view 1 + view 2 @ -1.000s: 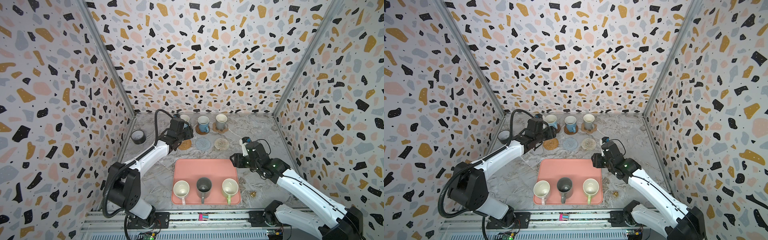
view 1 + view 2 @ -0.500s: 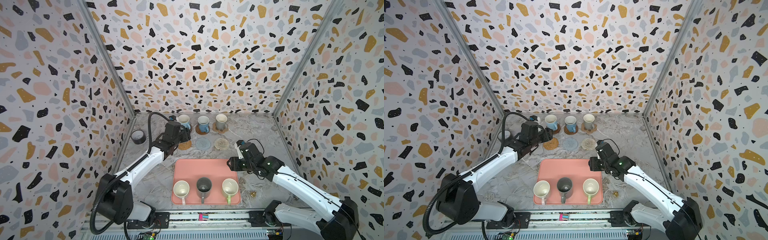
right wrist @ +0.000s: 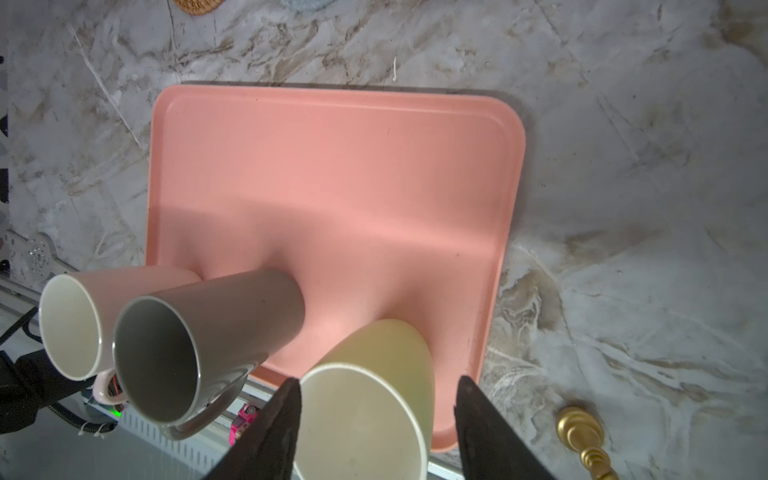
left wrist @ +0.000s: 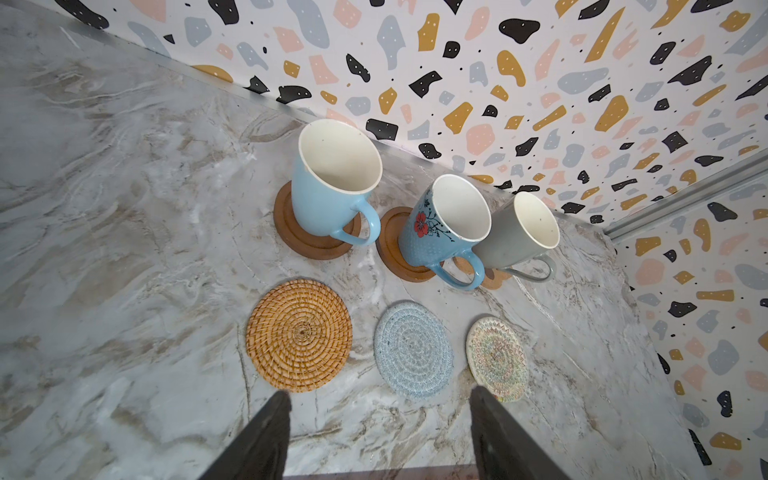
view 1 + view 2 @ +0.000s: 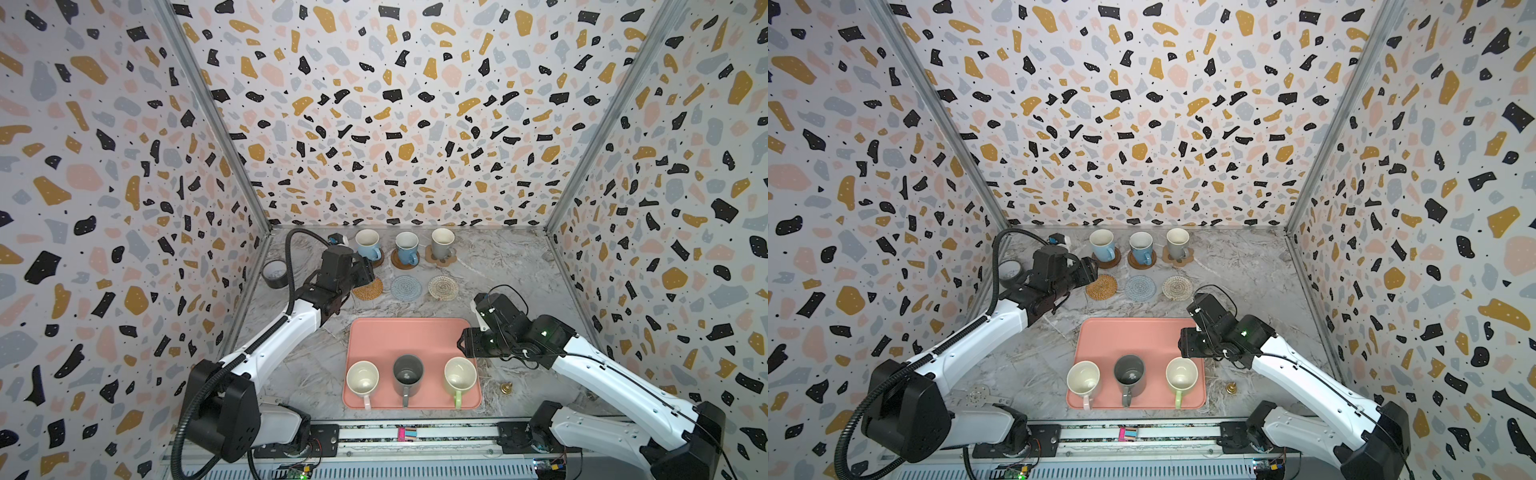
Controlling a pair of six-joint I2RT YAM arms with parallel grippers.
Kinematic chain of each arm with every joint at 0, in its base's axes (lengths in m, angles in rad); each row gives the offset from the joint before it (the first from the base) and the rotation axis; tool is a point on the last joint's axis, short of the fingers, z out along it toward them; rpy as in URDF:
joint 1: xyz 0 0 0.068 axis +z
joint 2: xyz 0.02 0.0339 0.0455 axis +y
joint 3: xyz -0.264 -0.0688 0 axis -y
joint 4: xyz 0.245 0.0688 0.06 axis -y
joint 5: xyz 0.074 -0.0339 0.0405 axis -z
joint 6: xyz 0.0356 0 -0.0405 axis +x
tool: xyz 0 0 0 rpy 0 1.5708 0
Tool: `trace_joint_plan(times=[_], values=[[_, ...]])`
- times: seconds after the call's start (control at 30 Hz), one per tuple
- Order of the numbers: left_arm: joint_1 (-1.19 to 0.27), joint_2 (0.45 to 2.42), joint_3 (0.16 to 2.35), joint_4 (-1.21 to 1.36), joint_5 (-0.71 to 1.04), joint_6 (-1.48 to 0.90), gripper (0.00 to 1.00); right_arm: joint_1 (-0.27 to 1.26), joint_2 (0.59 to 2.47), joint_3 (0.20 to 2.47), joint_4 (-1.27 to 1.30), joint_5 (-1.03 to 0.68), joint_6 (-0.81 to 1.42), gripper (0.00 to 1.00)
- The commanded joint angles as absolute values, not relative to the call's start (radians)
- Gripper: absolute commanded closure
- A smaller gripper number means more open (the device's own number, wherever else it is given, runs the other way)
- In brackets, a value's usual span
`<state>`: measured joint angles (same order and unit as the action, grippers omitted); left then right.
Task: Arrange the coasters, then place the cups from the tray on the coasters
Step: 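Raise the left gripper while the right gripper moves over the pale green mug, then lower the right gripper onto the pale green mug and close on its rim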
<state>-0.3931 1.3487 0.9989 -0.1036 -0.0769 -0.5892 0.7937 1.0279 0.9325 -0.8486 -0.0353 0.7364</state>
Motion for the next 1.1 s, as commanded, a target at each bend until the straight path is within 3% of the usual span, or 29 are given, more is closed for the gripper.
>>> trace_joint_plan(times=[0.0,0.3,1.07], values=[[-0.387,1.335,0.987,-0.089,-0.074,-0.587,0.31,0.828,0.988,0.979,-0.961,-0.034,0.826,0.39],[-0.387,1.340,0.976,-0.078,-0.060,-0.588,0.31,0.961,0.947,0.987,-1.023,-0.009,0.988,0.40],[-0.387,1.334,0.945,-0.067,-0.057,-0.584,0.30,1.223,1.070,1.007,-1.083,0.008,1.167,0.42]])
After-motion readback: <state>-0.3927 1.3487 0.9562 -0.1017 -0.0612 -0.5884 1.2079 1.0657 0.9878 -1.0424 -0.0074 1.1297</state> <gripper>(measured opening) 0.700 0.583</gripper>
